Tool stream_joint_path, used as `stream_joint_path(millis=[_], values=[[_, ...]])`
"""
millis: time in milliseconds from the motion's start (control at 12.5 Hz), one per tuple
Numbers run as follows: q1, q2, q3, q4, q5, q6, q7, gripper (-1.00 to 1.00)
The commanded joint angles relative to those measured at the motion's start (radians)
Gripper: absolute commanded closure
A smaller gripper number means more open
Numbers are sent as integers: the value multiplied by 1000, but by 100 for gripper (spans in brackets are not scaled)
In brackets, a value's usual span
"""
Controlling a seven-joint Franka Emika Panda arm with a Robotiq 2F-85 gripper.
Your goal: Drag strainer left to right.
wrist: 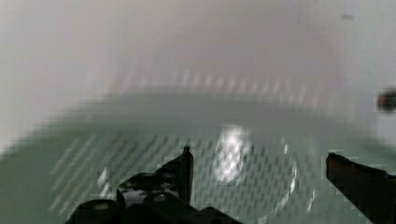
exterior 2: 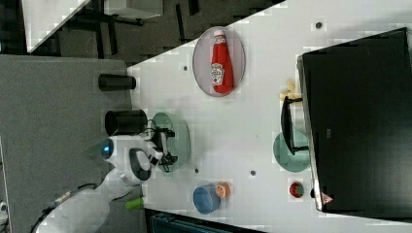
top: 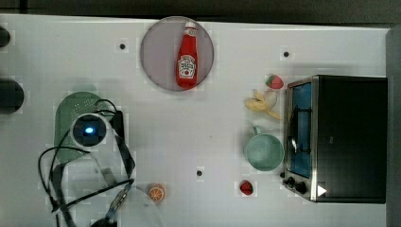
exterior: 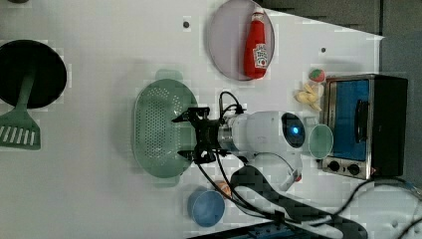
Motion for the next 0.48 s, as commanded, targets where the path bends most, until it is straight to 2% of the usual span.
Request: stream_joint_path(millis=[80,240,480], values=[[70,-5,-64,-2,-8,64,49,-100],[107,-1,-104,-3,-10,73,48,-100],[118,-2,-146,-8,-11,72,48,-100]])
